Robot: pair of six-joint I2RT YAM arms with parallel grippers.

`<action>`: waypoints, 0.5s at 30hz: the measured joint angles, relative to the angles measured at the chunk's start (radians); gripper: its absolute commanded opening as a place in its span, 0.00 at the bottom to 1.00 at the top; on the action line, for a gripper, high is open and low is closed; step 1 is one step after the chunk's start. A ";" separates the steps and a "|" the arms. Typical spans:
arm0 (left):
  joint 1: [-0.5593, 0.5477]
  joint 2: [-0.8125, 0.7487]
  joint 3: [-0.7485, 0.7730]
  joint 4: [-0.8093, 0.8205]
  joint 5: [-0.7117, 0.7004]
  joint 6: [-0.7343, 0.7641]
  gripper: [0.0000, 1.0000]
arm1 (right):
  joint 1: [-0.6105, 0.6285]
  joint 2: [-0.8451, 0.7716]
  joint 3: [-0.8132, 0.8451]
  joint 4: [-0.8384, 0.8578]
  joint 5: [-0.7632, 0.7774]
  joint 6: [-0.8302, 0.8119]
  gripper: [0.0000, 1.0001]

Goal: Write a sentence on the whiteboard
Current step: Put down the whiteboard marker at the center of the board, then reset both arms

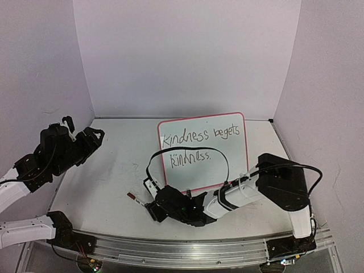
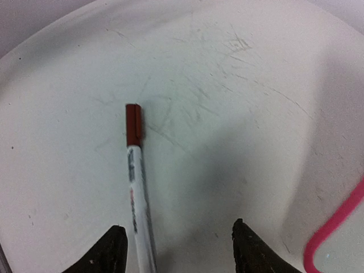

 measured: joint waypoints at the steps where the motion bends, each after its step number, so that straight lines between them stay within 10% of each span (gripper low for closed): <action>1: 0.000 0.006 0.014 -0.004 0.000 0.013 0.81 | 0.000 -0.033 -0.038 -0.016 0.006 0.005 0.67; 8: 0.000 0.054 0.139 -0.008 -0.004 0.155 0.93 | 0.000 -0.586 -0.264 -0.222 0.122 0.040 0.97; 15: 0.000 0.096 0.281 -0.010 -0.054 0.292 0.96 | 0.000 -1.077 -0.189 -0.456 0.372 0.012 0.98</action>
